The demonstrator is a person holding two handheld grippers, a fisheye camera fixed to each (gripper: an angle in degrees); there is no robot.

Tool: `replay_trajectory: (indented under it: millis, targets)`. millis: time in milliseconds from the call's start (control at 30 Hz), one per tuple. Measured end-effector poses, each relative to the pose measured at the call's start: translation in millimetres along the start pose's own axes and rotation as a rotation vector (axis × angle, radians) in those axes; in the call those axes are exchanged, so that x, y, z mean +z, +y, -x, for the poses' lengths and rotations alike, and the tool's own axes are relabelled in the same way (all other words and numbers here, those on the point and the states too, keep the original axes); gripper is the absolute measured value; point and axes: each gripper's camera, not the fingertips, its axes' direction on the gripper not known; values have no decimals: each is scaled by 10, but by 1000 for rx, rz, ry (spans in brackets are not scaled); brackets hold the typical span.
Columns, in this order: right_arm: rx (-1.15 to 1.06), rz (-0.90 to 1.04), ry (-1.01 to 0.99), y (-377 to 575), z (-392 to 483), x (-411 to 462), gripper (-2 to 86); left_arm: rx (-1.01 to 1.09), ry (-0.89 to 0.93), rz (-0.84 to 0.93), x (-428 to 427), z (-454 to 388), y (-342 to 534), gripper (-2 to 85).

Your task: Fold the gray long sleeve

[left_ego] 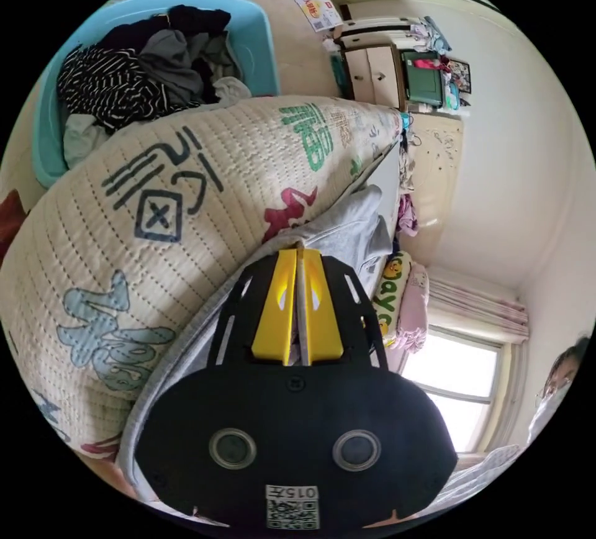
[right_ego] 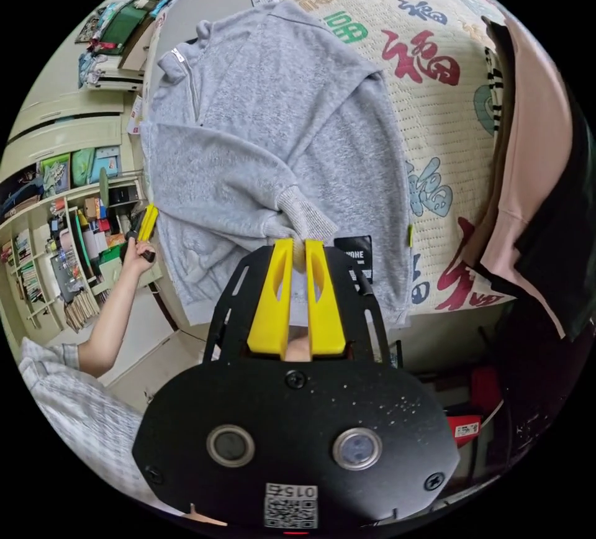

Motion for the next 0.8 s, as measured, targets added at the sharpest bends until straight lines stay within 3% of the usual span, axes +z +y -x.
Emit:
replay_trajectory:
  millis: [100, 200, 267, 367, 533, 700, 800]
  targets:
    - [3, 73, 94, 36, 8, 297, 42, 41, -12, 36, 0, -150, -23, 3]
    - [48, 62, 99, 168, -18, 390, 38, 205, -200, 101, -77, -549, 30, 0]
    - [68, -31, 55, 277, -42, 279, 51, 614, -480, 193, 46, -1238, 335, 2]
    - [49, -127, 15, 241, -78, 139, 77, 993, -389, 423, 445, -1844, 1027, 11]
    - [-99, -122, -34, -183, 8, 159, 91, 1167, -243, 689, 1342, -2229, 2118, 27]
    - [-275, 45, 30, -529, 189, 489, 57, 1187, -242, 788, 2182, -2418, 2724, 24]
    - [-358, 85, 52, -608, 223, 582, 28, 1197, -360, 863, 2583, -2407, 2883, 15]
